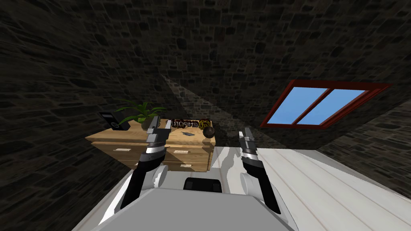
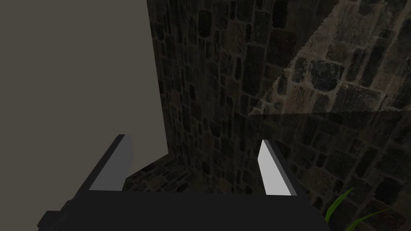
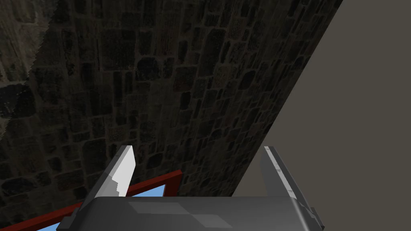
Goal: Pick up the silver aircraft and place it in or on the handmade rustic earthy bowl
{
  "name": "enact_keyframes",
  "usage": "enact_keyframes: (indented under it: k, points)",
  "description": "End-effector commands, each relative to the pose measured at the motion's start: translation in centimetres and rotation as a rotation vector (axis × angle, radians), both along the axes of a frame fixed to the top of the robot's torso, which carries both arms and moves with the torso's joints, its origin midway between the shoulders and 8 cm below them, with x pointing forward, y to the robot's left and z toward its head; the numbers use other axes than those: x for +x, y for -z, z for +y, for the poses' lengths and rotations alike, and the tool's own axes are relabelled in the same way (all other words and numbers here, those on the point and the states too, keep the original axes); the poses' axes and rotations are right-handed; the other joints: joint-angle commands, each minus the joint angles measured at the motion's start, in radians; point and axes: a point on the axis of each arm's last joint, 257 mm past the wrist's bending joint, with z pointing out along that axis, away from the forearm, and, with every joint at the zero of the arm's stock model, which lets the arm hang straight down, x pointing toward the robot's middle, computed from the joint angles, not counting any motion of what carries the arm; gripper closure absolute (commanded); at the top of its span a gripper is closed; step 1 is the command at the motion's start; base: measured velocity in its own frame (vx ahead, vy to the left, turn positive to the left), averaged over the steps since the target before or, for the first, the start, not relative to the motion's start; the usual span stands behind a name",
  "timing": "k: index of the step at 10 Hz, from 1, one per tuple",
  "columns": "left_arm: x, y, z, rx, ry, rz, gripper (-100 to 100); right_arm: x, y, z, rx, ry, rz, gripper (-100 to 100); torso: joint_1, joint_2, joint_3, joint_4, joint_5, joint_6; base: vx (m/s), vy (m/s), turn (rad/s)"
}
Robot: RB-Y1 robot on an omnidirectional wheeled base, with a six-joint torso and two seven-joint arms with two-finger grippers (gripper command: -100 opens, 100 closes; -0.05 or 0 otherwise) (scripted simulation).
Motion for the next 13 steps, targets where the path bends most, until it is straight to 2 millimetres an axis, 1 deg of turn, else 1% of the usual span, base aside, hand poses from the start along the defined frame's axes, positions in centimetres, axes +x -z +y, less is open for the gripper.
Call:
enact_keyframes:
  k: [1, 4, 5, 7, 8, 9, 10, 11, 12, 13]
  points:
    - [0.5, 0.1, -0.6, 0.036, 0.019, 0.015, -100, 0.0, 0.0, 0.0, 0.0, 0.0, 0.0, 0, 0.0, 0.0, 0.0, 0.0, 0.0, 0.0, -0.013, 0.002, -0.037]
    - [2.3, 0.4, -1.9, 0.109, 0.048, 0.061, -100, 0.0, 0.0, 0.0, 0.0, 0.0, 0.0, 0, 0.001, 0.003, 0.001, 0.001, 0.0, 0.0, -0.042, 0.009, -0.063]
    - [2.4, 0.5, -1.9, 0.109, 0.047, 0.064, -100, 0.0, 0.0, 0.0, 0.0, 0.0, 0.0, 0, 0.001, 0.003, 0.002, 0.001, 0.0, 0.0, -0.031, 0.011, -0.027]
    - [4.1, 0.6, -2.5, 0.15, 0.053, 0.099, -100, 0.0, 0.0, 0.0, 0.0, 0.0, 0.0, 0, 0.001, 0.002, 0.001, 0.0, 0.0, 0.0, -0.037, 0.011, -0.083]
    - [4.3, 0.8, -2.4, 0.149, 0.052, 0.109, -100, 0.0, 0.0, 0.0, 0.0, 0.0, 0.0, 0, 0.001, 0.002, 0.001, 0.001, 0.0, 0.0, -0.039, 0.018, -0.037]
    - [5.3, 0.8, -2.7, 0.167, 0.05, 0.128, -100, 0.0, 0.0, 0.0, 0.0, 0.0, 0.0, 0, 0.001, 0.002, 0.001, 0.001, 0.0, 0.0, -0.049, 0.017, -0.064]
    - [5.4, 1.0, -2.6, 0.166, 0.049, 0.135, -100, 0.0, 0.0, 0.0, 0.0, 0.0, 0.0, 0, 0.001, 0.003, 0.002, 0.001, 0.0, 0.0, -0.034, 0.01, -0.047]
    - [6.4, 0.9, -2.8, 0.183, 0.046, 0.151, -100, 0.0, 0.0, 0.0, 0.0, 0.0, 0.0, 0, 0.001, 0.002, 0.001, 0.001, 0.0, 0.0, -0.036, 0.008, -0.073]
    - [6.6, 1.2, -2.7, 0.181, 0.043, 0.163, -100, 0.0, 0.0, 0.0, 0.0, 0.0, 0.0, 0, 0.001, 0.002, 0.001, 0.0, 0.0, 0.0, -0.034, 0.008, -0.046]
    - [7.5, 1.1, -2.9, 0.197, 0.038, 0.177, -100, 0.0, 0.0, 0.0, 0.0, 0.0, 0.0, 0, 0.001, 0.002, 0.001, 0.0, 0.0, 0.0, -0.045, 0.015, -0.085]
